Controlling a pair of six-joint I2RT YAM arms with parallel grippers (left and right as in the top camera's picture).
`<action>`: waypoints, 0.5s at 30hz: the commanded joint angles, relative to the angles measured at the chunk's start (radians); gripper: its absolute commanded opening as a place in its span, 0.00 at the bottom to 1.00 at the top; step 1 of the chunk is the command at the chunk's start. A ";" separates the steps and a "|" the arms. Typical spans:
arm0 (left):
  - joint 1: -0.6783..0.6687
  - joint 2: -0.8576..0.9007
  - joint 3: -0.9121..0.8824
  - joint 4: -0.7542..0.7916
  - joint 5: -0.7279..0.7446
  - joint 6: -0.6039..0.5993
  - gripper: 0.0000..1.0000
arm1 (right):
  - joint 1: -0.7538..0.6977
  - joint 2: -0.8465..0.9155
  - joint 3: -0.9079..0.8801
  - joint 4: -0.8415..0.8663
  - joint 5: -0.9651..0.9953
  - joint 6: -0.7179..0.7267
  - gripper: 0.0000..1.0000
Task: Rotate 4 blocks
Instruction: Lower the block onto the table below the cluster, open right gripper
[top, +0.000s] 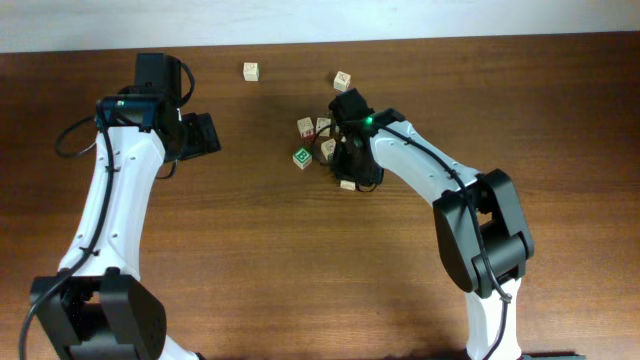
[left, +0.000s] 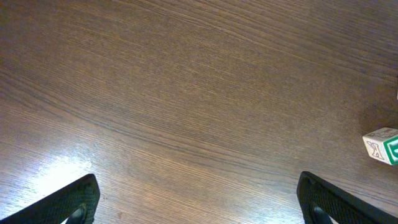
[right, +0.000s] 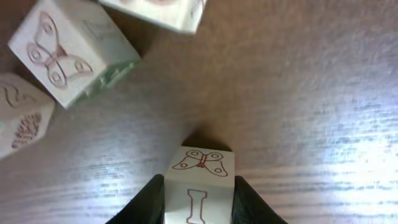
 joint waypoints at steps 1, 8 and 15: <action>-0.002 0.005 0.013 0.001 -0.012 -0.013 0.99 | 0.005 0.018 -0.002 -0.086 -0.059 0.000 0.31; -0.002 0.005 0.013 0.002 -0.011 -0.013 0.99 | 0.005 0.017 -0.002 -0.296 -0.090 -0.023 0.32; -0.002 0.005 0.013 0.002 -0.011 -0.013 0.99 | -0.006 0.013 0.153 -0.356 -0.085 -0.190 0.65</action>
